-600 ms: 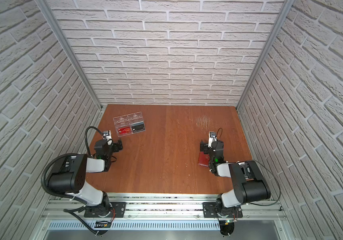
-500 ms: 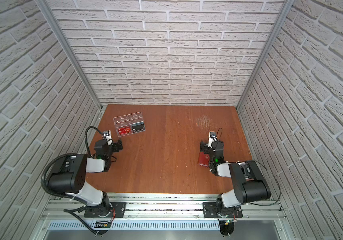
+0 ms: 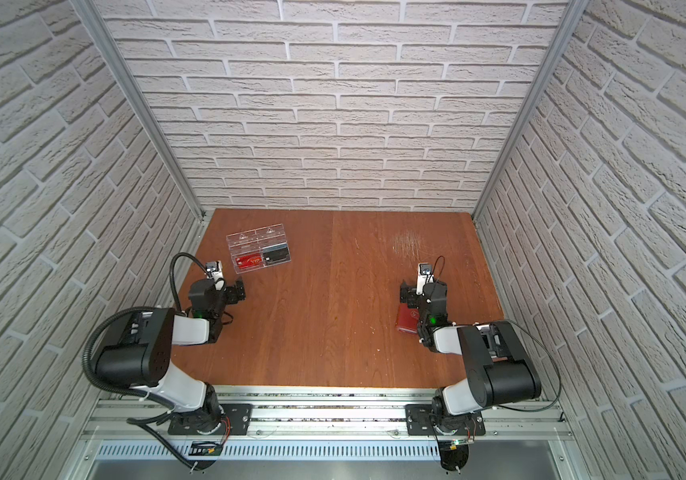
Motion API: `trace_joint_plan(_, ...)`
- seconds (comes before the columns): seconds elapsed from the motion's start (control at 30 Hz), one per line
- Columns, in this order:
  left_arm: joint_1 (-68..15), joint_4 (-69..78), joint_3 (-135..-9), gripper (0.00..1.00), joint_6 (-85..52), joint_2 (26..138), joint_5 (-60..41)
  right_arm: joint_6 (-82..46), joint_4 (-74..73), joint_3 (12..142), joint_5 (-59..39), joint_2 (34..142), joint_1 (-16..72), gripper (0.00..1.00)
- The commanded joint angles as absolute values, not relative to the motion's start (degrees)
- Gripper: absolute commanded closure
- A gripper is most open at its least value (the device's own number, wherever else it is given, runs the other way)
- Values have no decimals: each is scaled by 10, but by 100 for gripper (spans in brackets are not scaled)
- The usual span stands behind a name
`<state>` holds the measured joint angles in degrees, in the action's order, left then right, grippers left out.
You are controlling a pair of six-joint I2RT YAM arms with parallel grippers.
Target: Take the credit cards out of the card holder
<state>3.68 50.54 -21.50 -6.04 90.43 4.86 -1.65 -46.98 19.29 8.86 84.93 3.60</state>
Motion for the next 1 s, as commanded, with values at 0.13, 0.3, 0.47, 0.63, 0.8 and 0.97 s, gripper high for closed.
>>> trace_joint_plan(0.13, 37, 528, -220, 2, -55, 900, 48, -15, -491, 200, 85, 845, 38, 0)
trace_joint_plan(0.3, 37, 528, -221, 2, -56, 901, 48, -15, -488, 203, 85, 846, 37, 0)
trace_joint_plan(0.47, 43, 525, -221, 2, -60, 901, 35, -15, -487, 203, 85, 846, 38, 0)
trace_joint_plan(0.63, 40, 526, -221, 2, -58, 901, 40, -15, -489, 202, 85, 845, 38, 0)
trace_joint_plan(0.8, 42, 526, -221, 2, -60, 900, 36, -15, -483, 200, 83, 838, 38, 0)
trace_joint_plan(0.97, 56, 431, -254, 2, -70, 855, 16, -29, -450, 207, 126, 804, 37, 0)
